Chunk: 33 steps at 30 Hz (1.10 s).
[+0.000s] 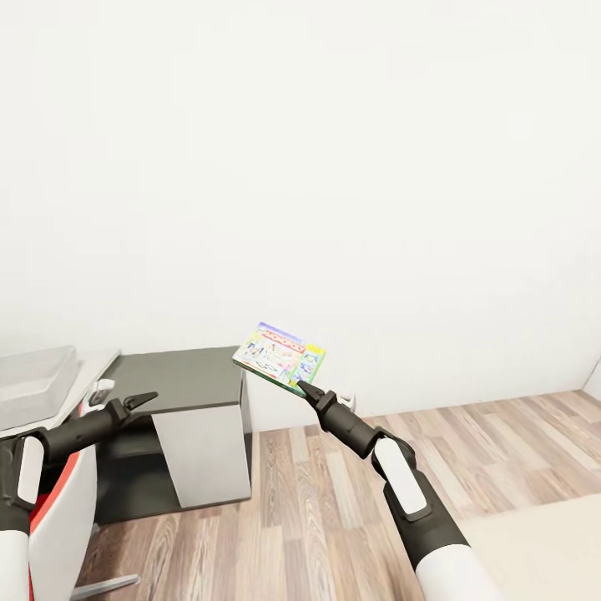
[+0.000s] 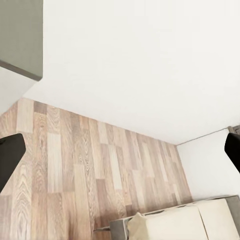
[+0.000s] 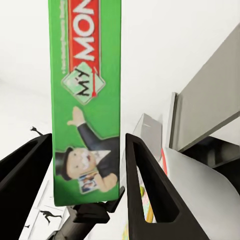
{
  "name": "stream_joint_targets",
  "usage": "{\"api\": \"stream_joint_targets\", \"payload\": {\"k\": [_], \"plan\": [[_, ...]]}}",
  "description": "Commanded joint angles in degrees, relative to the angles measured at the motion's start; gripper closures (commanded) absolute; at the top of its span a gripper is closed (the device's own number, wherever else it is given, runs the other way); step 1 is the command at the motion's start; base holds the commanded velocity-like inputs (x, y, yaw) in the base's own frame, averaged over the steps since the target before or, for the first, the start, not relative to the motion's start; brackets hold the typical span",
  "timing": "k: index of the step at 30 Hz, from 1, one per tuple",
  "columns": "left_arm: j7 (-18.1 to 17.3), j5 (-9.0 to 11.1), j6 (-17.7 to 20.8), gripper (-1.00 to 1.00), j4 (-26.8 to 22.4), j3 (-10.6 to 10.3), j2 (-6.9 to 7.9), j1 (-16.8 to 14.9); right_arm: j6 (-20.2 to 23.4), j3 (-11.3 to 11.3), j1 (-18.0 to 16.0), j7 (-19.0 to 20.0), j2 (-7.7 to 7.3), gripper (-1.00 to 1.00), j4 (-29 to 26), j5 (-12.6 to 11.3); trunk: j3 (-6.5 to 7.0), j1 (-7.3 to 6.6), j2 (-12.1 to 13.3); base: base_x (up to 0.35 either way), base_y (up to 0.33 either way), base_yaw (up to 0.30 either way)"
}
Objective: Put all the toys in the child's room - the three board games (two on the bed and one on the table), the two jigsaw puzzles on the table, and the tennis ball on the table - inside the toy box on the table in the child's room.
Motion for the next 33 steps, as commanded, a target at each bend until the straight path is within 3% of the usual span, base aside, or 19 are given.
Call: {"api": "stream_joint_targets", "payload": {"k": [1, 20, 27, 33], "plan": [[0.0, 0.2, 0.4, -1.00, 0.0, 0.1, -0.01, -0.1, 0.3, -0.1, 0.0, 0.0, 0.02, 1.00, 0.0, -0.3, -0.10, 0.04, -0.1, 0.088, 0.000, 0.007], [-0.1, 0.2, 0.5, -1.00, 0.0, 0.1, 0.02, -0.1, 0.3, -0.1, 0.0, 0.0, 0.02, 1.00, 0.0, -0.3, -0.10, 0.04, -0.1, 0.241, 0.000, 0.055], [-0.8, 0.4, 1.7, -1.00, -0.4, 0.1, 0.56, -0.1, 0.3, -0.2, 0.0, 0.0, -0.02, 1.00, 0.0, -0.3, -0.10, 0.04, -0.1, 0.037, 0.000, 0.110], [-1.6, 0.5, 4.2, -1.00, -3.6, 0.1, 0.89, -0.1, 0.4, -0.2, 0.0, 0.0, -0.06, 1.00, 0.0, -0.3, -0.10, 0.04, -0.1, 0.002, 0.000, 0.121]]}}
